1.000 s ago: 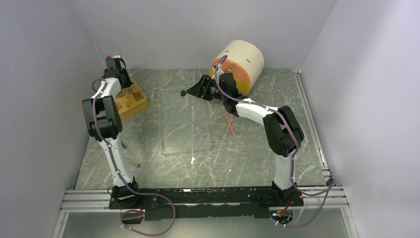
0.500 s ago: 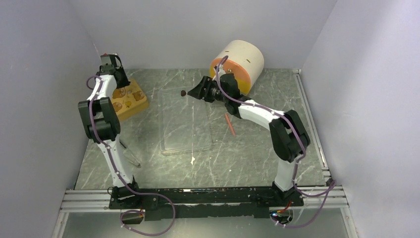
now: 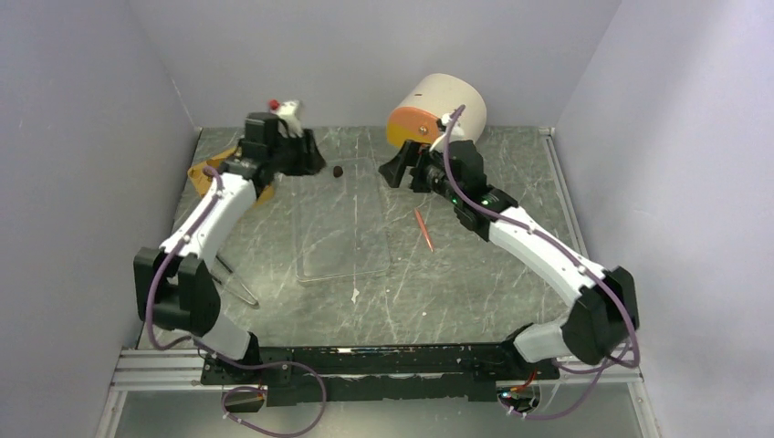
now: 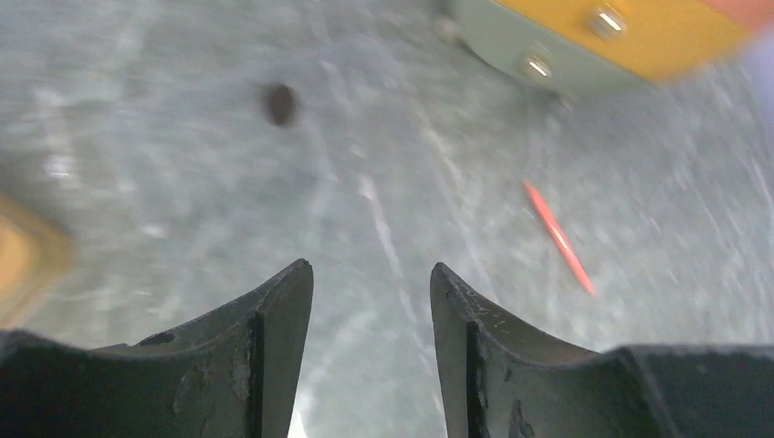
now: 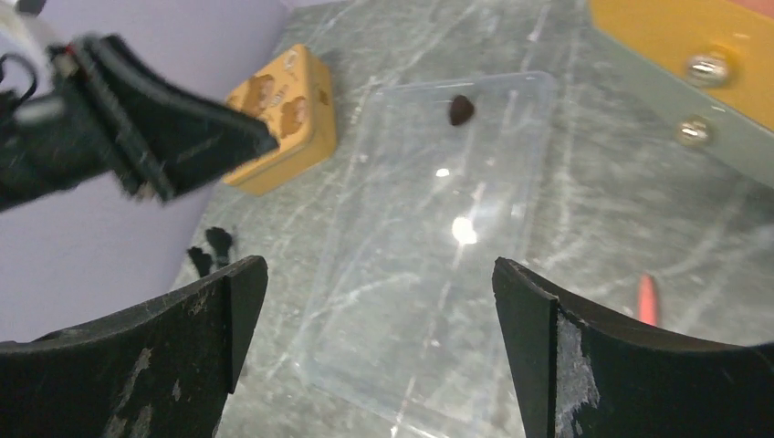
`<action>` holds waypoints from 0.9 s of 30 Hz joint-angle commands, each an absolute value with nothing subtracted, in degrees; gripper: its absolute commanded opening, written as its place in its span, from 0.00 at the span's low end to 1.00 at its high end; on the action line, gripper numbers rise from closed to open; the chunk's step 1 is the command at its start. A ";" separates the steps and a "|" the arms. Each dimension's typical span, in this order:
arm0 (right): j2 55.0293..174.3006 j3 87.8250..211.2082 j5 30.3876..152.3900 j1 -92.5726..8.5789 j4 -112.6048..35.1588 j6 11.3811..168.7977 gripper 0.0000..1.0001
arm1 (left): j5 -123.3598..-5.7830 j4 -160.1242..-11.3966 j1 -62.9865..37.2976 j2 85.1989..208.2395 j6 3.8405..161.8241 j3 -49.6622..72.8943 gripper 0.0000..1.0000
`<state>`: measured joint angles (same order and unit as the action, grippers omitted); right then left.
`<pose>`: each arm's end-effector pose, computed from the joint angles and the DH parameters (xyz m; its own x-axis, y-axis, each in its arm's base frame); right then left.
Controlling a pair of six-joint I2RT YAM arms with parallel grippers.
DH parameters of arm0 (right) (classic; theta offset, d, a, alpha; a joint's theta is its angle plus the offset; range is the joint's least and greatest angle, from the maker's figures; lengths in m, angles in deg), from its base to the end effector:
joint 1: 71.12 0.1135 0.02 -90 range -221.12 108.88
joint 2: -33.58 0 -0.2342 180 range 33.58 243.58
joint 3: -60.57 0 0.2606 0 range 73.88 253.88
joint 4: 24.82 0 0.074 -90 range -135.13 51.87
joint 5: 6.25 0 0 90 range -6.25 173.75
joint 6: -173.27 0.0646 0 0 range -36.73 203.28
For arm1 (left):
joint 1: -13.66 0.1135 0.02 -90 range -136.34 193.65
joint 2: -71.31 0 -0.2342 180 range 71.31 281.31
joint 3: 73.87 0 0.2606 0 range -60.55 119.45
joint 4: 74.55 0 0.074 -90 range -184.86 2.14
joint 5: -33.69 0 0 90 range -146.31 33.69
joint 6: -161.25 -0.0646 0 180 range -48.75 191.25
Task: Pack the chocolate
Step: Reset both arms
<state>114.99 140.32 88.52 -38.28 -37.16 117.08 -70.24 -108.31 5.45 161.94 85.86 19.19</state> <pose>0.3162 0.2105 0.3040 -0.5073 0.3325 -0.7950 -0.3923 0.7323 0.5566 0.3934 -0.0725 0.2877 -0.5843 -0.1631 -0.7950 0.2013 0.9199 -0.3366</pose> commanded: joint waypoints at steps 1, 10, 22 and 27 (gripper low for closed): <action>106.59 137.65 77.06 -38.40 -48.10 113.30 1.00 | -72.41 -104.81 -1.17 153.17 87.25 13.04 0.56; 95.43 139.09 64.03 -38.42 -65.82 114.24 1.00 | -76.10 -103.25 -5.13 140.56 85.55 2.91 0.62; 84.85 138.78 66.58 -38.38 -67.78 113.94 1.00 | -72.26 -101.70 -5.22 123.21 85.86 -5.27 0.97; 83.66 137.98 66.98 -38.37 -67.72 114.03 1.00 | -70.87 -105.31 -5.20 122.66 84.88 -3.15 0.97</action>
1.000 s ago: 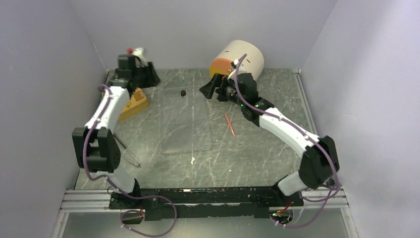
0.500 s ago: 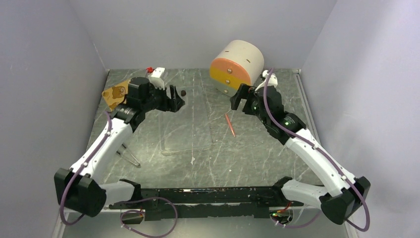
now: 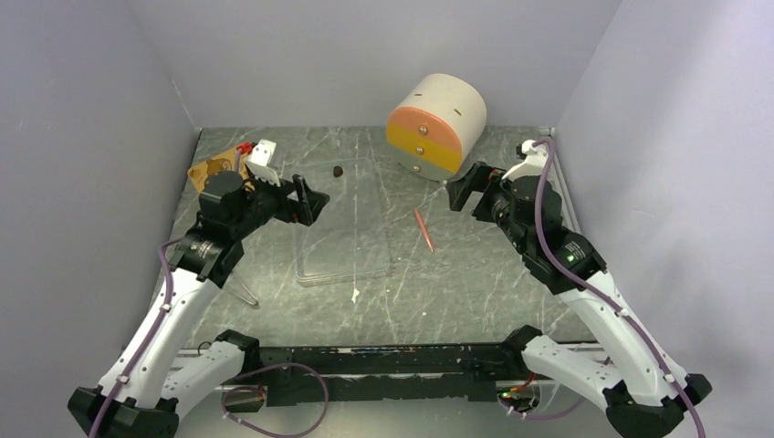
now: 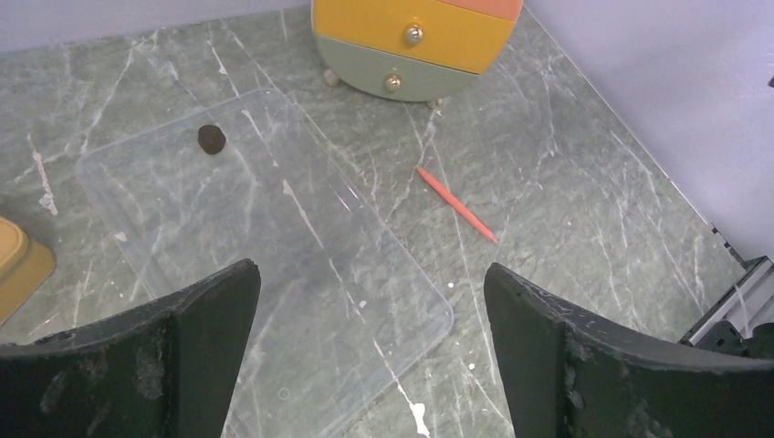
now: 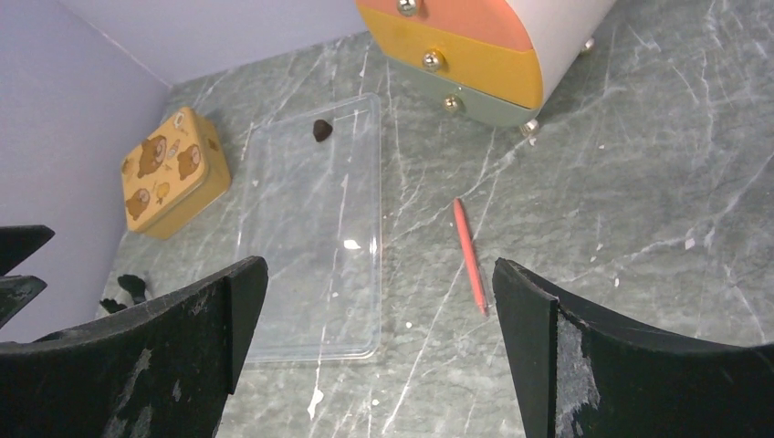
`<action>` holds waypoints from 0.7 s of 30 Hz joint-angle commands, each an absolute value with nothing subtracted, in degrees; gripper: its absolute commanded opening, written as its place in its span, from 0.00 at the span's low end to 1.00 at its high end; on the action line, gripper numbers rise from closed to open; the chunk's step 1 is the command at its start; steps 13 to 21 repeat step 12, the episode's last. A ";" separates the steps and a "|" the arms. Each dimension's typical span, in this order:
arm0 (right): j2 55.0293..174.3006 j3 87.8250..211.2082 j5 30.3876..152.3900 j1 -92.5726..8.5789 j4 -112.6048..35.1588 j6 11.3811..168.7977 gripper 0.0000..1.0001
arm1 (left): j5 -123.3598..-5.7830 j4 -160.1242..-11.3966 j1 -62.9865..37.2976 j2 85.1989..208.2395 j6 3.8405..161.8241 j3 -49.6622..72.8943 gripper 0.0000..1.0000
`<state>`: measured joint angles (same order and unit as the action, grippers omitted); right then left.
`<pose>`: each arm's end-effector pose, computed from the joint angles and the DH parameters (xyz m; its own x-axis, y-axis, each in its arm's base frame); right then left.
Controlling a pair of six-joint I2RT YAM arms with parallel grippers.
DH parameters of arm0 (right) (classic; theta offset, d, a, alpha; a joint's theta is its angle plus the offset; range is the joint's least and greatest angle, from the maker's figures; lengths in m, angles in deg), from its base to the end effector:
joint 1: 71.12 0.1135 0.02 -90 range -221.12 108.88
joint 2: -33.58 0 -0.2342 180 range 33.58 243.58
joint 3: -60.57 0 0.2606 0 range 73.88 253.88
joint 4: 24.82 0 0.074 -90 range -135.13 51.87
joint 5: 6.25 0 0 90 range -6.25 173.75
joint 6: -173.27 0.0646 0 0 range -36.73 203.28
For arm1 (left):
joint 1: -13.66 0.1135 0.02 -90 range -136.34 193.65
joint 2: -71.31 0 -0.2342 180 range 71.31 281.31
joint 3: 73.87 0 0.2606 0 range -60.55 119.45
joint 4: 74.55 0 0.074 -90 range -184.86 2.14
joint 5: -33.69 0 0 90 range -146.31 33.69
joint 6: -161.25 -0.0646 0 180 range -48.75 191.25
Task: Pack the chocolate
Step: Reset both arms
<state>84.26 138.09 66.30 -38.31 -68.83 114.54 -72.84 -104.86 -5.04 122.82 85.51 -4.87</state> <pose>0.2069 0.1104 0.3723 -0.3554 0.3600 -0.8626 -0.1072 0.9010 0.4203 0.2360 -0.0993 0.3450 -0.3441 -0.1328 -0.9295 0.5008 0.8114 -0.3014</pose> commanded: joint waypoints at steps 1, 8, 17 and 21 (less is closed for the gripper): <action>83.83 138.11 67.18 -38.42 -67.93 114.12 1.00 | -70.71 -105.35 -5.24 122.24 84.73 -3.30 0.97; 84.13 137.51 68.84 -38.47 -68.23 115.07 0.99 | -69.18 -106.32 -5.24 120.40 84.48 -4.06 0.97; 84.04 136.93 67.77 -38.45 -68.18 115.39 1.00 | -69.09 -106.63 -5.24 119.71 84.92 -4.30 0.97; 84.04 136.93 67.77 -38.45 -68.18 115.39 1.00 | -69.09 -106.63 -5.24 119.71 84.92 -4.30 0.97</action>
